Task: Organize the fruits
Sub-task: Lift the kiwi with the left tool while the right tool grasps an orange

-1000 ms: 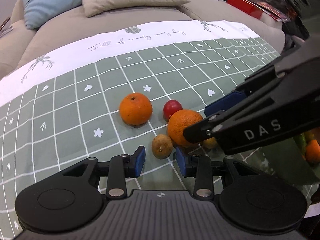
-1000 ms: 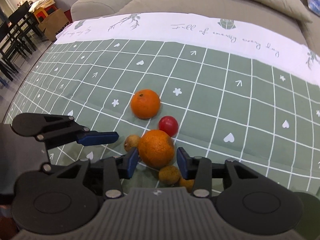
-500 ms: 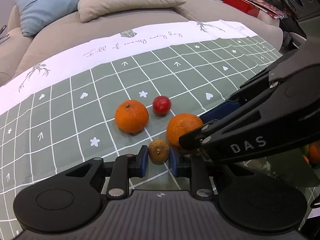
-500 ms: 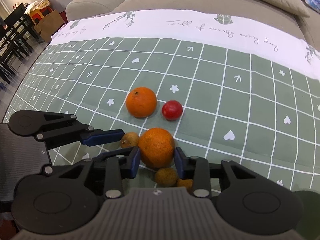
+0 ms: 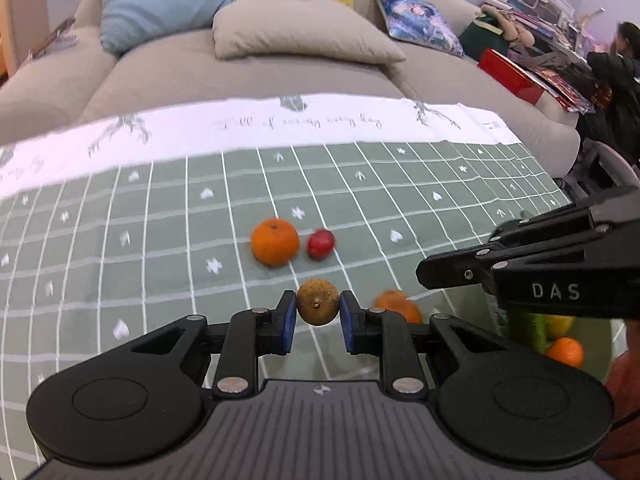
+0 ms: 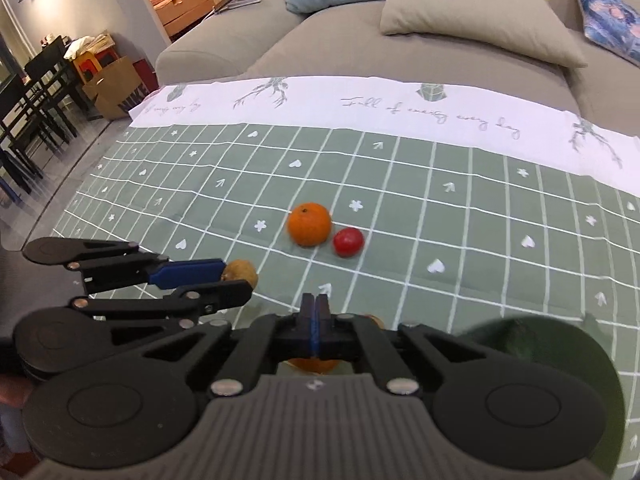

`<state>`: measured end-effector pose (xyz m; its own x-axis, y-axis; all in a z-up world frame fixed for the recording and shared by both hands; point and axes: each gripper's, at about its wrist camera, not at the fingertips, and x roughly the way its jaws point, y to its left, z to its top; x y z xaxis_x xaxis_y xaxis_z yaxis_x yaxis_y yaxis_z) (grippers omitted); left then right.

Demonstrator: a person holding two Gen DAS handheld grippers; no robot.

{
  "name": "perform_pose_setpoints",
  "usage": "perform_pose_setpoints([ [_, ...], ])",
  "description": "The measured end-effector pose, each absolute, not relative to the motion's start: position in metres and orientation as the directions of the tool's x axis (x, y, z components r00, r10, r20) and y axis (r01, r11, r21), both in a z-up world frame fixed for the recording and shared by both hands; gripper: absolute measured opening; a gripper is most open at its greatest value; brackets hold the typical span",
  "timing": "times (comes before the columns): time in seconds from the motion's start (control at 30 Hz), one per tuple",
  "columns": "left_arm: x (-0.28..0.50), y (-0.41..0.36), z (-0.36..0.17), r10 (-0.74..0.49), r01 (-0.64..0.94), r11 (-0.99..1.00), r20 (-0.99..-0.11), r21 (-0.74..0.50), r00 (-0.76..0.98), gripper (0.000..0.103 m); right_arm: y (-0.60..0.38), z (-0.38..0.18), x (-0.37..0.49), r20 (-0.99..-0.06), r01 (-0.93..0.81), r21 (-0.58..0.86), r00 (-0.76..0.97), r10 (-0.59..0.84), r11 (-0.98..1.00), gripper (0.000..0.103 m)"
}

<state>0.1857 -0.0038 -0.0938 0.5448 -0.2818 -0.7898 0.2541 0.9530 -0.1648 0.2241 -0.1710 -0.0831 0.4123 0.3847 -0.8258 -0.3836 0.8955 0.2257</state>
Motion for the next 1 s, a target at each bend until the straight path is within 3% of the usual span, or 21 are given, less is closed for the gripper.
perform_pose_setpoints([
  [0.2,0.164,-0.006,-0.12,-0.266,0.215,0.959,-0.852,-0.186,0.451,0.025,-0.169,-0.099,0.203,-0.857,-0.41,0.232,0.342,0.384,0.882,0.003],
  [0.33,0.135,0.005,-0.131,-0.261,0.181,0.962,-0.875,-0.203,0.408,0.025,-0.155,-0.105,0.161,-0.875,-0.523,0.208,0.278,0.396,0.827,0.025],
  [0.57,0.098,0.032,-0.129,-0.268,0.164,0.961,-0.888,-0.221,0.374,0.025,-0.146,-0.128,0.094,-0.909,-0.579,0.222,0.169,0.382,0.785,0.046],
  [0.7,0.087,0.033,-0.122,-0.276,0.168,0.959,-0.881,-0.227,0.384,0.025,-0.148,-0.138,0.087,-0.894,-0.494,0.303,0.15,0.423,0.815,0.047],
  [1.0,0.08,0.03,-0.112,-0.28,0.185,0.958,-0.861,-0.22,0.424,0.025,-0.132,-0.148,0.084,-0.889,-0.483,0.333,0.126,0.44,0.81,0.046],
])
